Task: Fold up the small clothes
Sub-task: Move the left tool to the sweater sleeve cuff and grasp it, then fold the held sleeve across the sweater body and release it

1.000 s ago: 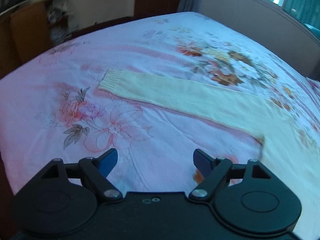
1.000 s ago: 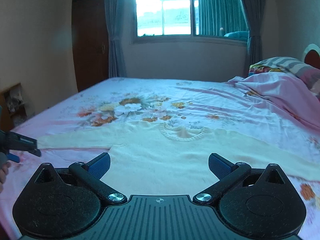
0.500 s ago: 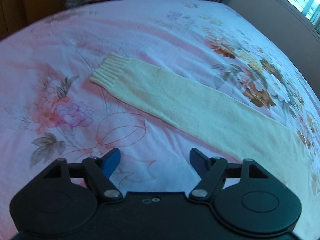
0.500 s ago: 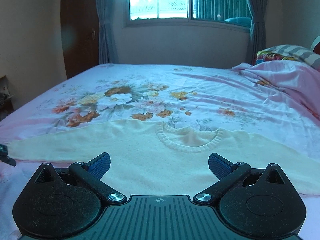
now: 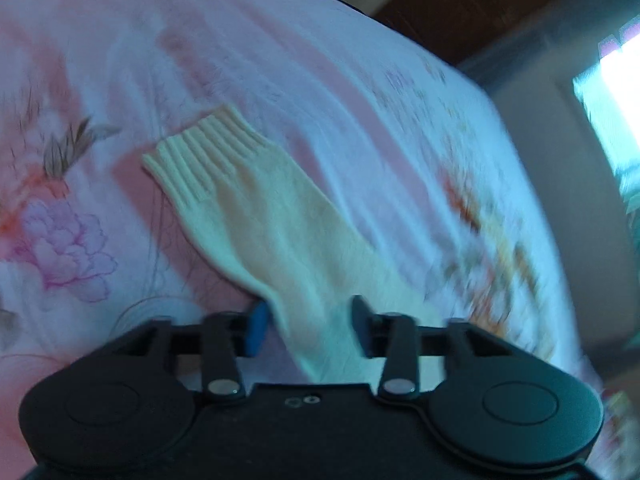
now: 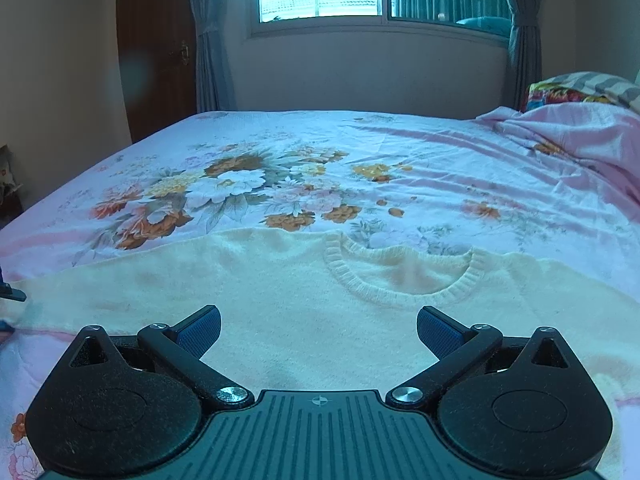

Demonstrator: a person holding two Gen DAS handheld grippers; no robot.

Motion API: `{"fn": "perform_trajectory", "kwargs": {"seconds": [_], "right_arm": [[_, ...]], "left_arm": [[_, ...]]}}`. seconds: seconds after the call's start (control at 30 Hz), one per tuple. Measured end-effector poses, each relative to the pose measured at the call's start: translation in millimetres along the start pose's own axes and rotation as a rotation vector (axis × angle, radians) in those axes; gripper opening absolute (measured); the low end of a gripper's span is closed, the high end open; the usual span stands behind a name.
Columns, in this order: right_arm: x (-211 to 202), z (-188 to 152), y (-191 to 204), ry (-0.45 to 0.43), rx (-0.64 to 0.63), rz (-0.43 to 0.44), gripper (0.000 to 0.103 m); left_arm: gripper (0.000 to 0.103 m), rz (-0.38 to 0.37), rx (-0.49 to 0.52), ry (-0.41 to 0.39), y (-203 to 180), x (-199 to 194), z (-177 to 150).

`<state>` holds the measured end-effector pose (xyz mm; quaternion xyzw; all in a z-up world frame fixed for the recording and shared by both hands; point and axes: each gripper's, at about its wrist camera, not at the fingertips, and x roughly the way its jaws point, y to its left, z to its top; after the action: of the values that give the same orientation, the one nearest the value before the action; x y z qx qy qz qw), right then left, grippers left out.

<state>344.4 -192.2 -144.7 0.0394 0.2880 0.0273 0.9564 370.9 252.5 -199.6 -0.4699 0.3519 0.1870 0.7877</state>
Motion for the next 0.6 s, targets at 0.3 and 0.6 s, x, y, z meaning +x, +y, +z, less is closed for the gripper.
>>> {"fn": "perform_trajectory", "kwargs": {"seconds": [0.3,0.6], "right_arm": [[1,-6,-16,0.012,0.020,-0.052,0.103],[-16,-10,-60,0.021,0.077,-0.099,0.103]], "left_arm": [[0.006,-0.036,0.254,-0.158,-43,-21,-11],[0.006,-0.347,0.974,-0.186,-195,-70,-159]]}}
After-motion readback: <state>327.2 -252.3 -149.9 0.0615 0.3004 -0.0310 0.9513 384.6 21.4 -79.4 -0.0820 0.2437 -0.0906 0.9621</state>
